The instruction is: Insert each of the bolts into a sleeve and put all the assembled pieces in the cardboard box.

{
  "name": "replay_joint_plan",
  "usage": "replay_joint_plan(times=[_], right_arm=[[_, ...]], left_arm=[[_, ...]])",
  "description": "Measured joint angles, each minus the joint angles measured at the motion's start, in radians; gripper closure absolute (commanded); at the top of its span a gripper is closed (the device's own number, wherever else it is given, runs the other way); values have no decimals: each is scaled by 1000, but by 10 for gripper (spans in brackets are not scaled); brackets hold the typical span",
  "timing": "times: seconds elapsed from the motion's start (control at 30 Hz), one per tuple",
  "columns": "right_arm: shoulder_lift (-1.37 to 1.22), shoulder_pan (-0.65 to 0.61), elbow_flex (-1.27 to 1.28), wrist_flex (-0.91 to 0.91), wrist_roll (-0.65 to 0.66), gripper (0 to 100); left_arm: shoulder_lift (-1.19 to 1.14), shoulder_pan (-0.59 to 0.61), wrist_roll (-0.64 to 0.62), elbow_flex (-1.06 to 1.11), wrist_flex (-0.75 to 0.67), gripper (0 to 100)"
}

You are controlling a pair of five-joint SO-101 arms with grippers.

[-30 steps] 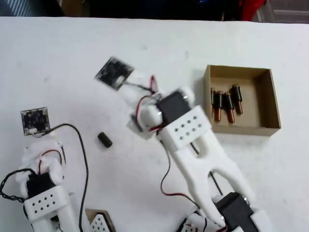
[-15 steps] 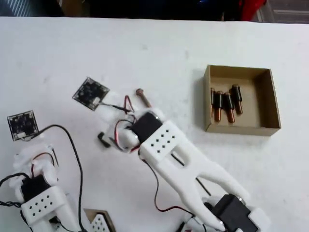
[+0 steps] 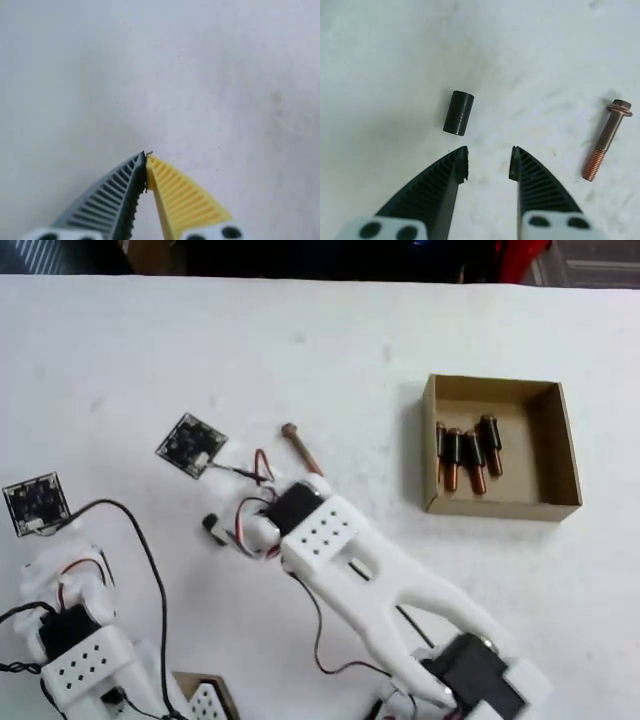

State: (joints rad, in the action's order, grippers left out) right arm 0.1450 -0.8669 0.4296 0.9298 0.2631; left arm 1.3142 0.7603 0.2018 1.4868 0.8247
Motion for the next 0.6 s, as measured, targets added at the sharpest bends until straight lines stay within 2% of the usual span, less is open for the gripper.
replay_joint_plan(times=[0.23, 0.43, 0.6], right_arm=[[-150, -2, -80, -23, -2, 896], [-288, -34, -210, 12, -3, 896], [-408, -49, -334, 48, -41, 896]], left_arm=[[0, 5, 0, 0, 0, 978], [0, 98, 0, 0, 0, 978], [0, 127, 0, 0, 0, 978]])
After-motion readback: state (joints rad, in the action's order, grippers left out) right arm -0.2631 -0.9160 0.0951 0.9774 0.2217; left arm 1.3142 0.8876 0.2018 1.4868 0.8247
